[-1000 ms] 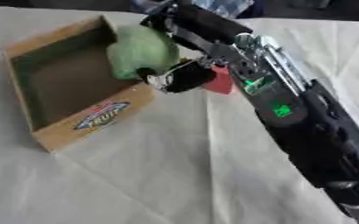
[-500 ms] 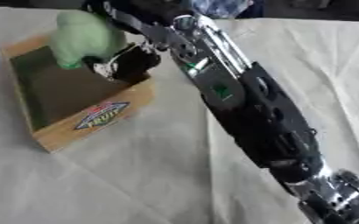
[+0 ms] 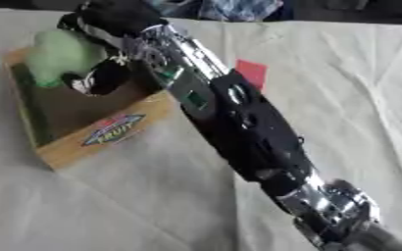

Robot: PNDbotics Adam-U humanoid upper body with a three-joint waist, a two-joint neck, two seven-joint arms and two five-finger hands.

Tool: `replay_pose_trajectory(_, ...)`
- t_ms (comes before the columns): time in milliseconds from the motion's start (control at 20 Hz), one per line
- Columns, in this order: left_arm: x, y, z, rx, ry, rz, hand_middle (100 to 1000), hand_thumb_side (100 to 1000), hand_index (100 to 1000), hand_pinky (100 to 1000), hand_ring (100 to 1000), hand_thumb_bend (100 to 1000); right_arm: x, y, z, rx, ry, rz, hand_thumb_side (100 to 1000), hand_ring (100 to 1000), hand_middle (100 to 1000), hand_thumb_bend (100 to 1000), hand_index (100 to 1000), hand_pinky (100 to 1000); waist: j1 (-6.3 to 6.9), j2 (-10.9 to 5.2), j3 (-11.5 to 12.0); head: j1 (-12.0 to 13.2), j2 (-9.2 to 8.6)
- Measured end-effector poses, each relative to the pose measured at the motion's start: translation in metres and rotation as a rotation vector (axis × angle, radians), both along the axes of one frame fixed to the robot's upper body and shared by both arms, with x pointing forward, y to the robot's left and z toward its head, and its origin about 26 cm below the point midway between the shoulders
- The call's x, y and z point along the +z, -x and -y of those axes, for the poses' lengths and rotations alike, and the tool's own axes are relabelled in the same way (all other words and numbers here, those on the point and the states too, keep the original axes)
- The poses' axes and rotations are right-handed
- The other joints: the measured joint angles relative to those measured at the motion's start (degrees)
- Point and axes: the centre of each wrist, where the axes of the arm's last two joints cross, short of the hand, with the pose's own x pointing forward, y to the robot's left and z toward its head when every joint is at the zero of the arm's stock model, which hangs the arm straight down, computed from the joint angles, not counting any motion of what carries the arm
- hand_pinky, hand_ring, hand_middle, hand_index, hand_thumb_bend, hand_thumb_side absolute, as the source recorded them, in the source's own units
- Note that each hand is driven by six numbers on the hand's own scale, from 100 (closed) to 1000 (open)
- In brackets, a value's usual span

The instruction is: Pick up objects on the table and place them in the box.

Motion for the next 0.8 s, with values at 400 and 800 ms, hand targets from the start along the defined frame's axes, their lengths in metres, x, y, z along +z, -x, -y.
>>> replay_pose_trajectory(400, 0.0, 0.0, 0.001, -0.004, 0.002, -0.002, 1000, 1000, 723, 630, 795, 322, -0.038, -0.014, -0.014, -0.027, 0.073, -0.036, 504, 763, 611, 221, 849, 820, 0.01, -0.01, 0.04, -0.37, -0.03)
replay_pose_trajectory(800, 0.0, 0.0, 0.001, -0.005, 0.002, -0.002, 1000, 1000, 723, 630, 795, 320, -0.049, -0.018, -0.017, -0.04, 0.101, -0.017, 781, 841, 767, 312, 935, 880, 0.18, -0.01, 0.0, -0.44, -0.03)
